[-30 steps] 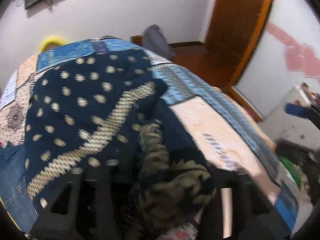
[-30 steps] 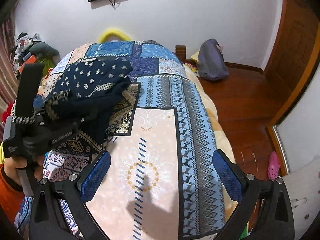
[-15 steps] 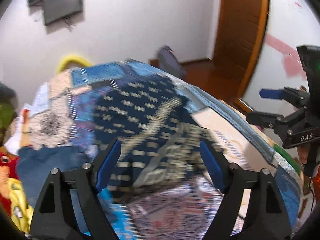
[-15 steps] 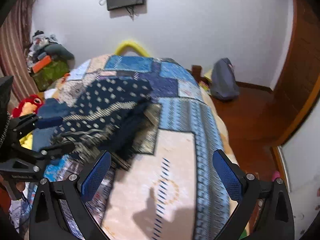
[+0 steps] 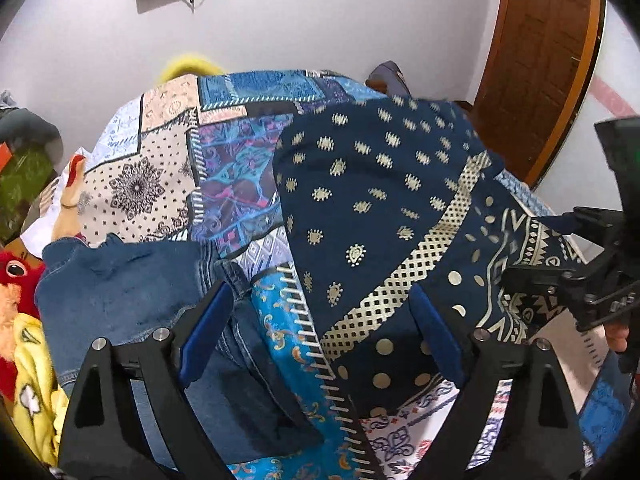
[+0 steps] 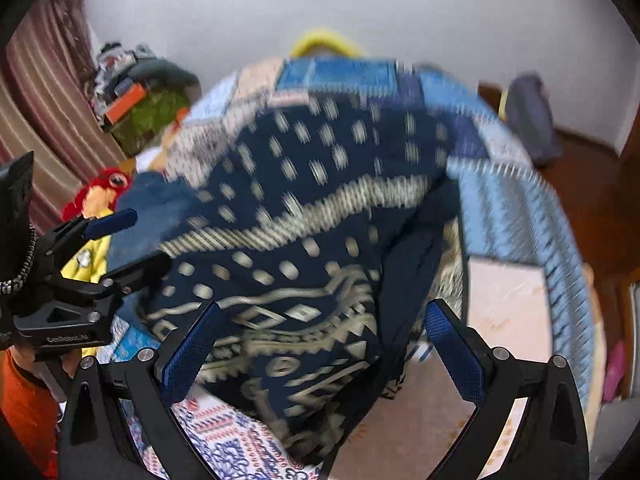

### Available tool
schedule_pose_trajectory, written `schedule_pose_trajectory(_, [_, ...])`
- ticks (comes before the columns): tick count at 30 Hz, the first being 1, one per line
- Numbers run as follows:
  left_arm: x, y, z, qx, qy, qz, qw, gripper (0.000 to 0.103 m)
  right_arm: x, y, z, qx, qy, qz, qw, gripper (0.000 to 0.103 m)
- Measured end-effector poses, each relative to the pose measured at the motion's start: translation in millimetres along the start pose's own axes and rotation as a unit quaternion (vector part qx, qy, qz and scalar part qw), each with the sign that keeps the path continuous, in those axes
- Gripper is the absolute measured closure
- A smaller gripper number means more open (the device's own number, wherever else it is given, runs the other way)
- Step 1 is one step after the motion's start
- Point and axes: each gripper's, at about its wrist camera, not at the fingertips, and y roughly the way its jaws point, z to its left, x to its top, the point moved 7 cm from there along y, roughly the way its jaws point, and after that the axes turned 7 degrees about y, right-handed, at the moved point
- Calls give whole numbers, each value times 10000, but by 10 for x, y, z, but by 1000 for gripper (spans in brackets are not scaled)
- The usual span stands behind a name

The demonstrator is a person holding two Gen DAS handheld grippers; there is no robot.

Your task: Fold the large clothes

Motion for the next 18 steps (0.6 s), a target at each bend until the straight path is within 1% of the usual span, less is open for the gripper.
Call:
schedule_pose_trajectory(2, [-38, 12, -4, -8, 61, -7, 10000, 12, -87, 116, -117, -87, 1, 144, 9999, 2])
schedule_pose_trajectory(5, [-101, 2, -18, 47, 163, -3, 9999, 12, -245, 179, -292, 26, 103, 333, 9994, 2])
schedule_pose_trajectory(9, [-134, -87, -14, 138, 237, -48, 9996, 12, -377, 90, -484, 31, 201, 423, 9989, 2])
schedule_pose_trajectory(12, [-76, -168, 30, 142, 218, -98, 9996, 12, -360, -44, -539, 70, 203, 365, 9991, 2])
schedule_pose_trajectory(13, [-41, -176, 47, 91, 198, -100, 9997, 12, -332, -97, -540, 96, 200, 312, 9993, 2])
schedule_pose_trajectory(15, [37, -152, 81, -145, 67, -68, 9998, 12, -219, -186, -501, 182, 194, 155, 9995, 2])
schedule_pose_trajectory(18, [169, -24, 184, -492, -303, 22, 9983, 12, -36, -258, -458, 405, 305, -47, 9987, 2])
